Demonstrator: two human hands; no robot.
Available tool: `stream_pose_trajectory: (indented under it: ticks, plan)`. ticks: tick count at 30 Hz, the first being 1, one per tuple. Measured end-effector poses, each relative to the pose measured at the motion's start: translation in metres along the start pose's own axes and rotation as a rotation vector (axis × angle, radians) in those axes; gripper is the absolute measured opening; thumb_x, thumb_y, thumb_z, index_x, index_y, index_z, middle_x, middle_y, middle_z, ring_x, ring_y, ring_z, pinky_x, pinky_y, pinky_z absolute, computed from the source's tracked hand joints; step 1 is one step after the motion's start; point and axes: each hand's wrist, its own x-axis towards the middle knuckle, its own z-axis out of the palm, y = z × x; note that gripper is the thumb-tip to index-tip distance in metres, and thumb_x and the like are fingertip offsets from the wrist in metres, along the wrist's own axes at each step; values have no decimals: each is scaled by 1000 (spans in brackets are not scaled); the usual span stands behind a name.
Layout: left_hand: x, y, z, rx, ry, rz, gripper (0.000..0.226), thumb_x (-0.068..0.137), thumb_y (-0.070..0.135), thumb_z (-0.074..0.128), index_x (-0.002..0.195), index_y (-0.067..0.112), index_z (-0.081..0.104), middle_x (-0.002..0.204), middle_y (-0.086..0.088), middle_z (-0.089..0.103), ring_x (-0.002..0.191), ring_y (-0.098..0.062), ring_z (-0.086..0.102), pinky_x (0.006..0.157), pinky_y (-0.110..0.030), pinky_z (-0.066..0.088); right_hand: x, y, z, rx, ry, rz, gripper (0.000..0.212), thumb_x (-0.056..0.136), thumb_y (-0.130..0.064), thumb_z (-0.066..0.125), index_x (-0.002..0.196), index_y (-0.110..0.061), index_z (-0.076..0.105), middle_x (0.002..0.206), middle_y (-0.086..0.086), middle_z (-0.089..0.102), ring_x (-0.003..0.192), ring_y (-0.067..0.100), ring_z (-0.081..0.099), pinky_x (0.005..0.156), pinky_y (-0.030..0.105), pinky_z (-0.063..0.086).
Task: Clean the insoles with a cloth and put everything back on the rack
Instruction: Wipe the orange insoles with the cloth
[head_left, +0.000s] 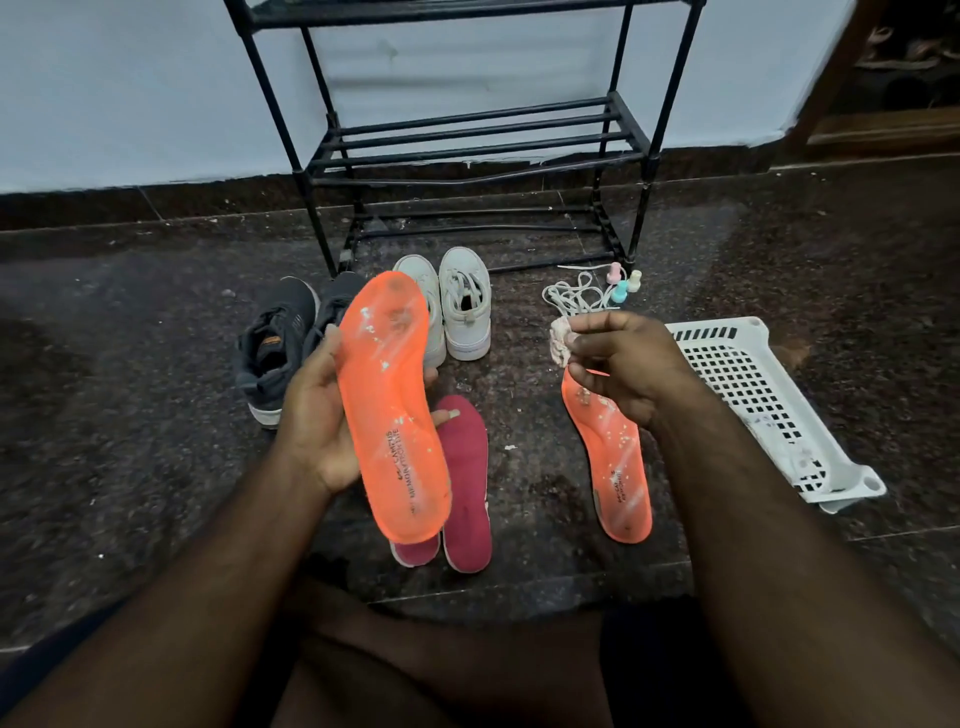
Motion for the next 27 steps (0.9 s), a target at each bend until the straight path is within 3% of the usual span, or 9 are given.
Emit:
stream_pose_trajectory:
  ticks: [4, 7, 10, 16, 21, 24, 27]
  plan:
    - [-3, -14, -11, -192, -123, -57, 87, 89, 77, 43, 146, 12, 49, 145, -20, 53, 131, -50, 49, 98, -77, 37, -4, -4, 4, 66, -35, -1, 21, 85, 7, 62, 90, -12, 67, 77, 2, 67, 66, 12, 59, 69, 29, 54]
    - [1, -23, -10, -255, -150, -80, 92, 87, 79, 43, 146, 10, 50, 149, -19, 49, 135, -54, 41, 106, -79, 24, -6, -5, 8, 72, -60, -5, 20, 86, 6, 61, 90, -13, 67, 78, 3, 65, 67, 12, 58, 68, 29, 54]
    - [8, -29, -5, -274, -109, -81, 90, 85, 80, 43, 141, 10, 56, 146, -20, 51, 132, -54, 45, 99, -80, 32, -8, -5, 15, 61, -84, -9, 20, 86, 6, 61, 91, -13, 67, 77, 2, 66, 66, 12, 58, 68, 29, 54]
    - [21, -47, -1, -210, -62, -236, 86, 89, 78, 39, 145, 13, 51, 144, -21, 53, 123, -48, 57, 87, -67, 50, -9, 1, 34, -52, -82, -80, 17, 86, 4, 64, 96, -9, 69, 76, 2, 66, 65, 13, 59, 64, 27, 54]
    - [29, -65, 3, -135, -72, -313, 77, 92, 72, 35, 131, 12, 64, 132, -19, 63, 112, -46, 63, 77, -62, 55, -4, 12, 57, -355, -45, -345, 16, 85, 4, 66, 93, -8, 73, 81, 5, 72, 66, 12, 64, 63, 25, 53]
    - [33, -71, 4, -91, -94, -324, 70, 92, 71, 37, 123, 18, 70, 123, -15, 67, 106, -39, 64, 76, -59, 56, 0, 20, 68, -866, 97, -557, 17, 85, -8, 67, 97, -16, 76, 91, -1, 73, 80, 9, 67, 72, 18, 46]
    - [34, -73, 5, -64, -119, -316, 67, 94, 69, 35, 107, 20, 78, 109, -13, 72, 90, -35, 70, 70, -54, 57, -3, 22, 78, -1021, 73, -539, 25, 85, -10, 62, 105, -18, 76, 105, 0, 73, 98, 15, 66, 85, 21, 42]
